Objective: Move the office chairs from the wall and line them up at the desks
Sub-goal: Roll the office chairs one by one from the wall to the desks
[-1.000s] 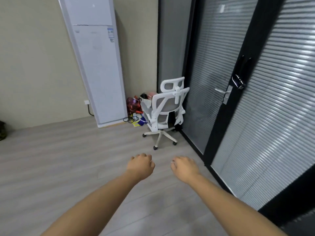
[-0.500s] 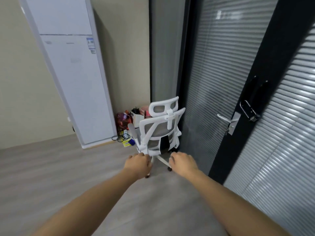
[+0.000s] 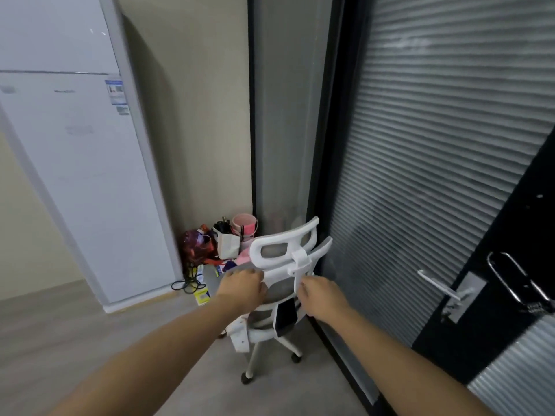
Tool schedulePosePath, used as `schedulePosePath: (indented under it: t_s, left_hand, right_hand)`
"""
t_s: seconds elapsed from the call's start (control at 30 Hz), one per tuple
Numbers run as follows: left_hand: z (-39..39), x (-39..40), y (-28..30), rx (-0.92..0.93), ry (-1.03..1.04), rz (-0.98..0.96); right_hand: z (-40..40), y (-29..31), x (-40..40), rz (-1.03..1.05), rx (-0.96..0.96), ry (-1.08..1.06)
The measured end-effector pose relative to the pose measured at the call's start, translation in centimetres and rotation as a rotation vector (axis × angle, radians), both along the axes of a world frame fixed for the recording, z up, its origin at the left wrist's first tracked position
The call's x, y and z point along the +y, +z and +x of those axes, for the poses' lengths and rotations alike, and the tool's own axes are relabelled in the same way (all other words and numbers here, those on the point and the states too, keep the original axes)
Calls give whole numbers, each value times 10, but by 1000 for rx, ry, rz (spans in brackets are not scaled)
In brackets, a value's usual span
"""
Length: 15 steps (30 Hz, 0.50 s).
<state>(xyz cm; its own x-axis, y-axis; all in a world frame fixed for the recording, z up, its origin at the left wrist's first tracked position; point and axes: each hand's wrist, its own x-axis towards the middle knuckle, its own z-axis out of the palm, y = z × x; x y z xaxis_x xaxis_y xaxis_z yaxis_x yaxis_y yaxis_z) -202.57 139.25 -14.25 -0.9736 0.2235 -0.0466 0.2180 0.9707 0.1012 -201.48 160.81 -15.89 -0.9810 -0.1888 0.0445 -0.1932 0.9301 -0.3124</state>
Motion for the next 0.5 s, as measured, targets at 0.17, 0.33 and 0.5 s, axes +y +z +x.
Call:
schedulePosePath:
  t_s: [0.17,0.33,0.5]
  left_hand:
    - [-82,11,-13,-10,41,34]
    - [-153,29,-29,58,83,42]
    - [-216,53,-33,52,79,-32]
  right_hand:
    - [-94,-10,6,-19,27,17]
    - [-196,-8,22,-79,111,68]
    - [-283,-10,47,-14,103,158]
